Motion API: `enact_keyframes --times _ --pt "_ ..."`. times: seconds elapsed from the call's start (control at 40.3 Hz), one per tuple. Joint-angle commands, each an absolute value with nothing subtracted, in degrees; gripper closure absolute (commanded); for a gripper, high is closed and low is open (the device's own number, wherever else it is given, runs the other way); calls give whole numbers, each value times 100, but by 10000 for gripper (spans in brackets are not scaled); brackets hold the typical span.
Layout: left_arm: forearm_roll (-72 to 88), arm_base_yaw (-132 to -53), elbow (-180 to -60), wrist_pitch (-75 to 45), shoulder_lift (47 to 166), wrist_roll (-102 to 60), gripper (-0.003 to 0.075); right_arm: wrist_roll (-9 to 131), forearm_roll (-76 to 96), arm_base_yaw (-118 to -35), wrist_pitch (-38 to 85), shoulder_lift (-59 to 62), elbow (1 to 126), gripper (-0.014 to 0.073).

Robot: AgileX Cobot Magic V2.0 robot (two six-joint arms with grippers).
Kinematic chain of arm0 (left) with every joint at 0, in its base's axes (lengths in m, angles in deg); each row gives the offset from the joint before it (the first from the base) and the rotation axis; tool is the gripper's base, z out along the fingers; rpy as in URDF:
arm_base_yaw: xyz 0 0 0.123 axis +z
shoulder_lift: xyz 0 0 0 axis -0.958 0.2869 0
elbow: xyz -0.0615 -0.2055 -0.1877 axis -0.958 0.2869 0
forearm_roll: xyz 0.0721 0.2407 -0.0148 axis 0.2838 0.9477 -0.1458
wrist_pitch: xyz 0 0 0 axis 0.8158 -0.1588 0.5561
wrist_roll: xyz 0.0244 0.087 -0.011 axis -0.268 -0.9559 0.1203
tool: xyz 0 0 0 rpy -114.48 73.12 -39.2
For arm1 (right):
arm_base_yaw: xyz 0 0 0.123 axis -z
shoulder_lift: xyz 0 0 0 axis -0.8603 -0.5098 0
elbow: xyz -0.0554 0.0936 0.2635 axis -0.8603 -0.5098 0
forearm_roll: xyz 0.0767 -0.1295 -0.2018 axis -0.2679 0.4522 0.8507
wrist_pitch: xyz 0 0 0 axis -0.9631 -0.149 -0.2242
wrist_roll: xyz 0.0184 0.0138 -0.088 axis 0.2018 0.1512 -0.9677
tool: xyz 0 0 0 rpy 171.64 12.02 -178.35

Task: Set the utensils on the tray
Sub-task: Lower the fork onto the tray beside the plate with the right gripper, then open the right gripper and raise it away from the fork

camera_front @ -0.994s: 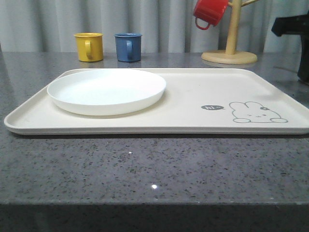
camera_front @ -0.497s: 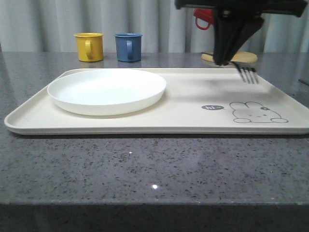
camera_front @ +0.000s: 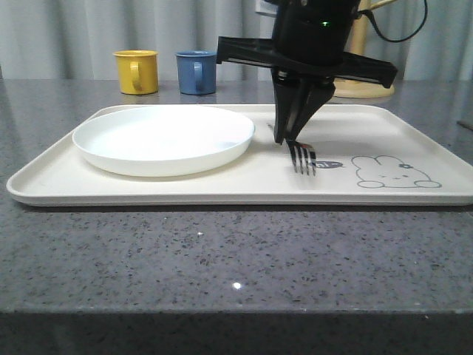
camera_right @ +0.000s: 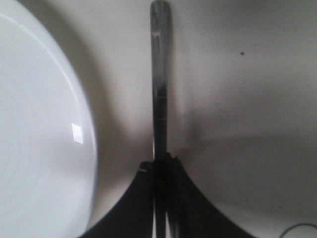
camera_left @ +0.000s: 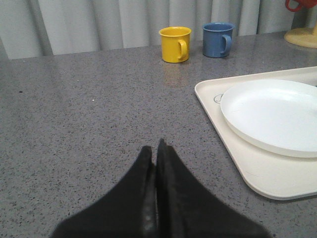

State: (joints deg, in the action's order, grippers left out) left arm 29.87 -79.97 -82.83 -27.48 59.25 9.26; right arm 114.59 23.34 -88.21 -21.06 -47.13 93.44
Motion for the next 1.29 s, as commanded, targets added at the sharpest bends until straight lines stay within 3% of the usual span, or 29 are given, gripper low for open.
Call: enact_keyframes --times 0.0,0.248,0.472,0.621,1.018,1.267 --pt "2906 -8001 -8436 -2288 5987 998 738 11455 2327 -8821 -1970 -4502 9556 638" --pt "2906 -8001 -8436 -2288 5987 998 738 11463 2327 -8821 -2029 -4514 9556 634" --pt "2906 -8001 -8436 -2288 5987 998 738 11463 2327 -8821 -2038 -4514 9556 416" --pt "2906 -8001 -8436 -2288 5987 998 738 11463 2327 -8821 -2074 -4504 9556 339" --pt "2906 -8001 -8436 -2288 5987 998 738 11260 2398 -8744 -2312 -3939 9575 331" --pt "2906 -8001 -8436 -2288 5987 998 738 10205 2466 -8090 -3261 -3457 9634 331"
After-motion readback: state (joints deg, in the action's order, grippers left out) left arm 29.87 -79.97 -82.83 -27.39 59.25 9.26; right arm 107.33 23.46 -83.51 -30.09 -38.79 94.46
